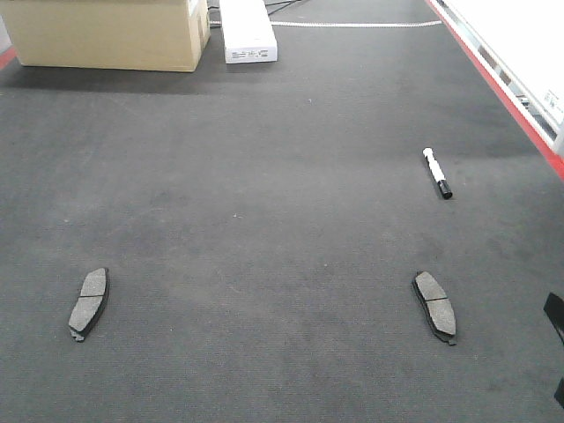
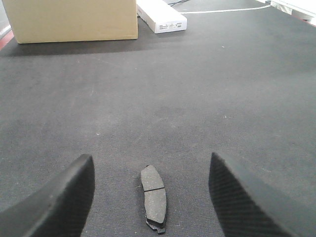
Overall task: Move and align brake pads A on conveyor
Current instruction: 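Open the right gripper and raise it, leaving pads side by side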
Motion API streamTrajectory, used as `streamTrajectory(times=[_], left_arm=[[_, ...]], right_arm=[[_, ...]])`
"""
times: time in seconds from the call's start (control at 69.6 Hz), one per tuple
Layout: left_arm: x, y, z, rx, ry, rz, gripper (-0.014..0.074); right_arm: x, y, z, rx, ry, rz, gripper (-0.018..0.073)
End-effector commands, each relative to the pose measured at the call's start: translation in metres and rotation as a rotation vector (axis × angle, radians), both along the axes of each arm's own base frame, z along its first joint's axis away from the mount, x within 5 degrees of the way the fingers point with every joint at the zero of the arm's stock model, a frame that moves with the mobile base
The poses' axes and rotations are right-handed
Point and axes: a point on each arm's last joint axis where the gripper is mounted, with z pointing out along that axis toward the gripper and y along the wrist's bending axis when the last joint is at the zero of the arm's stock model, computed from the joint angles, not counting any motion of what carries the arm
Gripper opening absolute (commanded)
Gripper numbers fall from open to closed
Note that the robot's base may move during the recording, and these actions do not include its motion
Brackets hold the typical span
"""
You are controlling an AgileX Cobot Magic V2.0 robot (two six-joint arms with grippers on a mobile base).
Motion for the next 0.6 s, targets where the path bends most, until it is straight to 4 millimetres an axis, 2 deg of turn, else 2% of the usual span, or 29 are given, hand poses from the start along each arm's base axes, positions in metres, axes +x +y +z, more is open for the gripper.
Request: streamTrajectory(times=[0.0,0.589], left_arm=[[0.0016,-0.0003,0.0135,-0.012,-0.082,0.0,0.0491],[0.0016,-0.0003,0.0135,-0.012,-0.082,0.0,0.0491]], right_arm=[[0.002,-0.0006,0.0159,0.01,-0.104,-0.008,0.0413],[0.0019,-0.0006,0.0153,0.009,-0.098,-0.008,0.0413]])
